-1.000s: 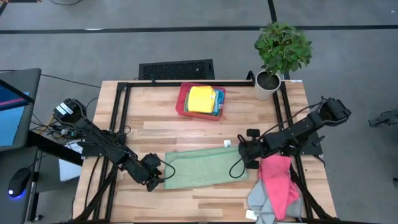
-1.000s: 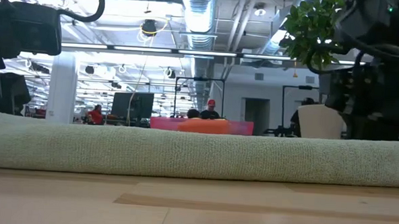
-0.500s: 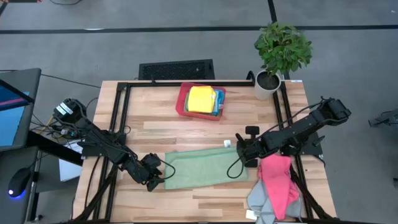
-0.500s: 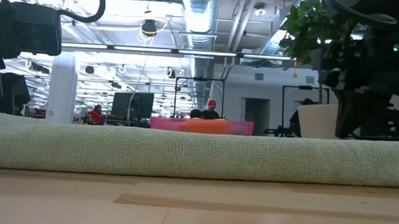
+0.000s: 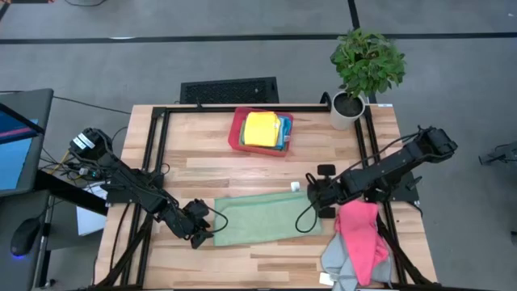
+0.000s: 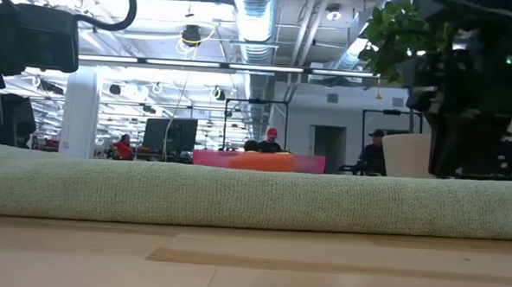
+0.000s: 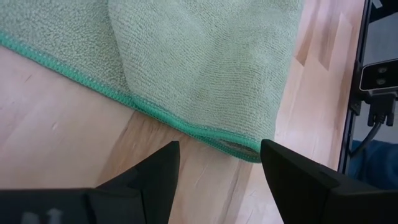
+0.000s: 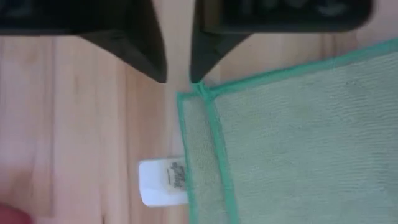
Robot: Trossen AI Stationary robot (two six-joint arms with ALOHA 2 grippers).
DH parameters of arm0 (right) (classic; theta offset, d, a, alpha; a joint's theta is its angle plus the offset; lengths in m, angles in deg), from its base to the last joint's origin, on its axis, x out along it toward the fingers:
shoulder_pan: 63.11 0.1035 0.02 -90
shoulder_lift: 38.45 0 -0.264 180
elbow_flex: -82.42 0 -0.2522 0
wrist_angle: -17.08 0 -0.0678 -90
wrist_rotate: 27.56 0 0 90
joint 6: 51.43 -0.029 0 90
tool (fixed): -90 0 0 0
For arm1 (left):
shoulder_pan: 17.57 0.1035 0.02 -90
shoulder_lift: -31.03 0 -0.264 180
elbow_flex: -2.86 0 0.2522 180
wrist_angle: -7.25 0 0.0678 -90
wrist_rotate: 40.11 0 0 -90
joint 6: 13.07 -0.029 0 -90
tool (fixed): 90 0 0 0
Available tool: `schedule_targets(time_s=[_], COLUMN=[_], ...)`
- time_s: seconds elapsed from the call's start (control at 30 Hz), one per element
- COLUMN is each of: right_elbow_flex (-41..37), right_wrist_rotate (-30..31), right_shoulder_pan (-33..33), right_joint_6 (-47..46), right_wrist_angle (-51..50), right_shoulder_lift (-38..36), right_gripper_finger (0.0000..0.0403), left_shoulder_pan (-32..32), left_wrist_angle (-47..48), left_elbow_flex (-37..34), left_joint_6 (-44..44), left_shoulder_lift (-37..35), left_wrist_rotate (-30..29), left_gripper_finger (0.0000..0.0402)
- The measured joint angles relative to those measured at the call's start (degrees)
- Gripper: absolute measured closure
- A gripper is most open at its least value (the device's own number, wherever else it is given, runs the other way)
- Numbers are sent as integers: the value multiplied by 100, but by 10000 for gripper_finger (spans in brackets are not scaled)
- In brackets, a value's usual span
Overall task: Fold microfiber towels
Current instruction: Fold the green microfiber cloth
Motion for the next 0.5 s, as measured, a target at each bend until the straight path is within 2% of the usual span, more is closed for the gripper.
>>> schedule_targets(time_s=[0.13, 0.23, 0.37, 0.5], right_elbow_flex=[-222, -321, -445, -506], right_wrist_rotate=[-121, -274, -344, -308], right_shoulder_pan=[-7, -72, -72, -97], right_joint_6=[137, 117, 107, 116], right_wrist_angle=[375, 490, 700, 811], right_shoulder_lift=[14, 122, 229, 320], right_gripper_finger=[234, 209, 212, 241], left_shoulder_pan=[-2, 0, 6, 13], left_wrist_angle=[-2, 0, 17, 24], left_elbow_flex=[0, 0, 0, 0], left_joint_6=[-42, -91, -109, -109], left_shoulder_lift=[0, 0, 1, 0], left_wrist_rotate=[1, -2, -2, -4], left_gripper_finger=[184, 184, 184, 184])
